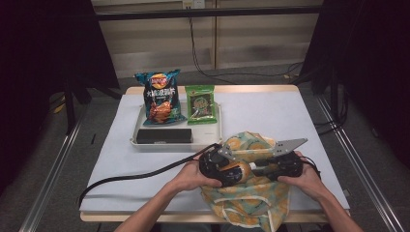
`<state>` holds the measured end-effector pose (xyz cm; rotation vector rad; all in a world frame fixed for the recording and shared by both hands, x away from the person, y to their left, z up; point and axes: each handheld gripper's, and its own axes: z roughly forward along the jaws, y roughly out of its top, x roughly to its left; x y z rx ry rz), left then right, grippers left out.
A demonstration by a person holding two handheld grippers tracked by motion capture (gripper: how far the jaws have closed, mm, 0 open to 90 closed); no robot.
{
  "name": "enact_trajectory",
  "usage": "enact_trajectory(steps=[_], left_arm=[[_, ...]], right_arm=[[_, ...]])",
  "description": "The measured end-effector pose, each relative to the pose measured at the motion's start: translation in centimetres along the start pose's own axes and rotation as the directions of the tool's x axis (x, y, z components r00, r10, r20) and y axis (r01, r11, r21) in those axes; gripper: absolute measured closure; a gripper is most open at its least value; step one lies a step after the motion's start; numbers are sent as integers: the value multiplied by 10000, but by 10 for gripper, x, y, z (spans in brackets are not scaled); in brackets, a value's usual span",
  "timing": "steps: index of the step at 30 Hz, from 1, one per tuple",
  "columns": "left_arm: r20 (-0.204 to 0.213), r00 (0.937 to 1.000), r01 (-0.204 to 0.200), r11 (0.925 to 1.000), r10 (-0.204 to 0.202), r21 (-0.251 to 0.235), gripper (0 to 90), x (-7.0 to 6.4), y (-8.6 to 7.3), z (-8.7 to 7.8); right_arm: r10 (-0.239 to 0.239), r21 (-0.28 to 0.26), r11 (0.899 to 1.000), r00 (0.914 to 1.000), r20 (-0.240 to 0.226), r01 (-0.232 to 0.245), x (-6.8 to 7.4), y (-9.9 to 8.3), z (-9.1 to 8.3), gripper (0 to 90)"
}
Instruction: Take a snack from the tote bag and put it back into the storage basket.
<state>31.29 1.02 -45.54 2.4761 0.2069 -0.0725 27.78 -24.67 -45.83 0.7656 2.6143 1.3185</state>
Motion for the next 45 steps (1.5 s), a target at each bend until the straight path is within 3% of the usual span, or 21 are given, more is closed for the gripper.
enact_trajectory(steps=[2,9,10,12,15,18,27,29,32,34,36,40,42,45], left_arm=[[-6,9999,167,9998,-167,-105,394,-1,0,-1],[153,9998,106,9965,-93,-828,394,-1,-5,-12],[220,9996,177,9928,-152,-1187,394,-1,-5,-13],[342,9993,171,9898,-124,-1414,394,-1,-5,-18],[414,9991,165,9784,-81,-2060,395,-3,-6,-26],[407,9991,-25,9762,116,-2167,396,-4,-5,-31],[656,9978,102,9579,91,-2870,399,-5,-5,-38],[534,9984,-43,9574,205,-2889,398,-5,-4,-39],[521,9985,0,9508,170,-3097,399,-6,-5,-40],[226,9994,-165,9458,252,-3244,399,-7,-5,-40],[112,9997,-165,9458,213,-3243,399,-8,-5,-40],[-52,9997,-260,9461,257,-3229,399,-7,-7,-39],[-56,9997,-232,9475,226,-3188,400,-8,-10,-38],[-76,9998,-195,9433,180,-3315,398,-9,-14,-38]], right_arm=[[52,-123,9999,10000,60,-51,1,1,-3,531],[300,-621,9976,9995,-106,-306,3,2,-14,474],[339,-693,9970,9993,-139,-348,4,3,-15,473],[363,-830,9958,9991,-201,-379,5,5,-18,453],[486,-1219,9911,9978,-454,-538,7,8,-21,465],[431,-1563,9863,9971,-626,-525,12,14,-21,483],[422,-2490,9663,9945,-958,-650,21,34,-25,501],[398,-2590,9638,9945,-970,-638,22,39,-26,500],[416,-2797,9576,9938,-1033,-691,23,46,-27,521],[346,-2875,9557,9944,-1000,-622,25,52,-26,539],[312,-3040,9507,9945,-1004,-606,25,57,-26,579],[-79,-2901,9569,9977,-667,-118,31,70,-22,580],[-199,-2870,9579,9962,-850,-53,33,75,-17,582],[-290,-2983,9545,9954,-918,2,35,76,-12,586]])
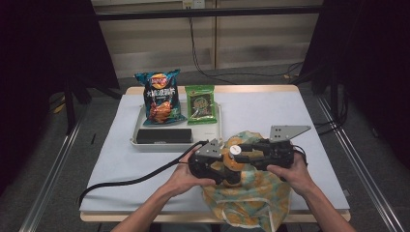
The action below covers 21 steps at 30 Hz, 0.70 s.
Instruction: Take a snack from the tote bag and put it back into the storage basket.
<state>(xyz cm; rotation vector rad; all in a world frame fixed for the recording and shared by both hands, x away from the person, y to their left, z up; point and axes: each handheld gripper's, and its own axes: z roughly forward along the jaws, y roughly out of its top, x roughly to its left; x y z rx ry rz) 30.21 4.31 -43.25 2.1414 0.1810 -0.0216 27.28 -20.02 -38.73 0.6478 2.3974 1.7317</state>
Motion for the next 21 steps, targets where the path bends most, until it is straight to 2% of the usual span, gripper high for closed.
enact_trajectory(steps=[3,6,13,17,18,21], left_arm=[[-38,9998,-218,9998,218,29,392,-1,-1,-1],[70,9998,-181,9998,180,84,382,-3,-1,-2],[210,9995,-229,9997,230,-81,280,-5,5,-13],[182,9995,-250,9988,257,-422,244,-6,9,-23],[293,9995,-83,9977,103,-668,240,-6,11,-26],[243,9996,-128,9954,151,-954,259,-5,16,-34]], right_arm=[[-187,93,9998,9998,-11,187,3,1,1,587],[-330,144,9994,9995,-14,330,6,0,0,586],[-217,398,9990,9997,147,211,6,-5,-1,427],[-212,156,9997,9993,300,207,8,-4,-10,388],[-227,126,9997,9991,364,222,9,-4,-13,387],[-212,27,9998,9974,684,211,12,-8,-26,390]])
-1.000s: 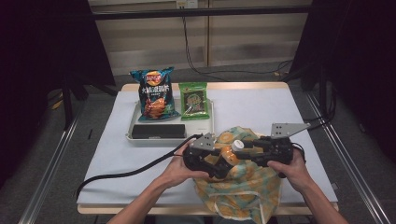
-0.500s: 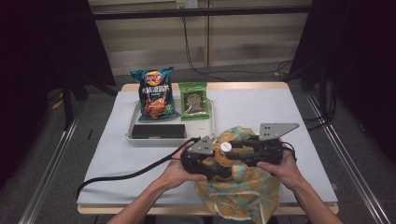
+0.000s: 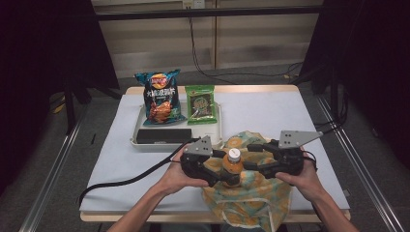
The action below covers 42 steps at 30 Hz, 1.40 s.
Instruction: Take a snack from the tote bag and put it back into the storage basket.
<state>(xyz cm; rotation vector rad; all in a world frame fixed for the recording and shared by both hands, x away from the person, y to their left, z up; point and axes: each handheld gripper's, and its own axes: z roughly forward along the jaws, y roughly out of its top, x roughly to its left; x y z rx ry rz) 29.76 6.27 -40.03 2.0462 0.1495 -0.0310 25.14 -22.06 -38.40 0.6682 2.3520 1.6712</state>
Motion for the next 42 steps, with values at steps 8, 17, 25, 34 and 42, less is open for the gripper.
enact_trajectory(steps=[8,17,25,34,42], left_arm=[[246,9995,203,9938,-177,-1094,388,13,15,-9],[696,9969,-275,9934,354,-1116,476,17,30,0],[917,9943,-476,9958,547,-786,564,17,26,12],[723,9951,-626,9963,669,-591,586,15,30,16],[545,9971,-504,9975,530,-486,589,14,31,15]], right_arm=[[361,44,9993,9973,640,-364,3,-23,-25,396],[653,136,9977,9941,864,-667,11,-44,-35,384],[682,287,9971,9943,820,-707,11,-50,-30,375],[677,275,9971,9938,881,-704,12,-52,-31,372],[713,257,9969,9937,865,-738,11,-53,-31,374]])
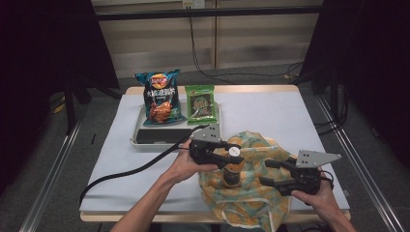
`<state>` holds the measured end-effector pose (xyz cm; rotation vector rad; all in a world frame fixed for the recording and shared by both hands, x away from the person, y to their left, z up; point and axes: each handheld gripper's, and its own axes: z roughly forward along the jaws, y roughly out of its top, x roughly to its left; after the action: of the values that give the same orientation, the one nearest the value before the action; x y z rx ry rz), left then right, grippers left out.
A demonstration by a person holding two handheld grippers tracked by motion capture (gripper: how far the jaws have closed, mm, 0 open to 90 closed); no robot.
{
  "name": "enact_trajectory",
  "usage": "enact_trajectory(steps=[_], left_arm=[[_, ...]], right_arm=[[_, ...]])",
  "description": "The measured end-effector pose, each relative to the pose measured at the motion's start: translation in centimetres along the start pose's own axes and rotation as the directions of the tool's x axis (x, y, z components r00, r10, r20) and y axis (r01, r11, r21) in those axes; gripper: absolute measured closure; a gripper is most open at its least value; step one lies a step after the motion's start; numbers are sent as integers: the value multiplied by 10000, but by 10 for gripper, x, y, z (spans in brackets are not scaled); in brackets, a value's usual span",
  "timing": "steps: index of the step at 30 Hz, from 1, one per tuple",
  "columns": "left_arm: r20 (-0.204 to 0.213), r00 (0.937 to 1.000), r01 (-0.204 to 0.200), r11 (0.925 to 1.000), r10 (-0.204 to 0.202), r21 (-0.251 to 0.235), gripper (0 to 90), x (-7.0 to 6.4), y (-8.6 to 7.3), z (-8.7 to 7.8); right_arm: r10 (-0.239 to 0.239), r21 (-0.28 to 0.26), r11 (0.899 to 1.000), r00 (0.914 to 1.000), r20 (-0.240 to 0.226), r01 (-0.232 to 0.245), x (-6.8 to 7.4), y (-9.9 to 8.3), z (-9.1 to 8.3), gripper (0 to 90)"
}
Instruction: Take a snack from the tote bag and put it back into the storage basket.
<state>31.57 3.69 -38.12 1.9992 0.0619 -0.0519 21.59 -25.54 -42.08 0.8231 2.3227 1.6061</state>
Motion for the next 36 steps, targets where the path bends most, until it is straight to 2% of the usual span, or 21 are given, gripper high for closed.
enact_trajectory(steps=[7,11,12,15,21,25,28,36], left_arm=[[-166,9995,265,9996,-265,1,589,-1,1,-2],[-252,9992,302,9995,-304,-54,589,0,4,-5],[-322,9986,423,9990,-426,-114,590,-1,4,-6],[-426,9983,391,9992,-393,-55,589,0,7,-11],[-556,9963,647,9977,-658,-214,589,2,10,-16],[-633,9958,636,9972,-660,-399,589,3,14,-22],[-676,9945,769,9961,-797,-436,590,5,18,-27],[-914,9934,626,9948,-699,-802,590,12,30,-46]], right_arm=[[-16,-58,10000,10000,52,17,1,0,-1,370],[5,-108,9999,9999,106,-4,2,0,0,326],[17,-112,9999,9999,132,-16,2,0,0,315],[31,-151,9999,9999,148,-29,3,1,0,290],[66,-236,9997,9997,227,-61,4,1,1,241],[62,-248,9997,9997,253,-56,3,0,1,239],[71,-276,9996,9996,263,-64,3,0,0,239],[52,-272,9996,9997,256,-45,3,1,1,239]])
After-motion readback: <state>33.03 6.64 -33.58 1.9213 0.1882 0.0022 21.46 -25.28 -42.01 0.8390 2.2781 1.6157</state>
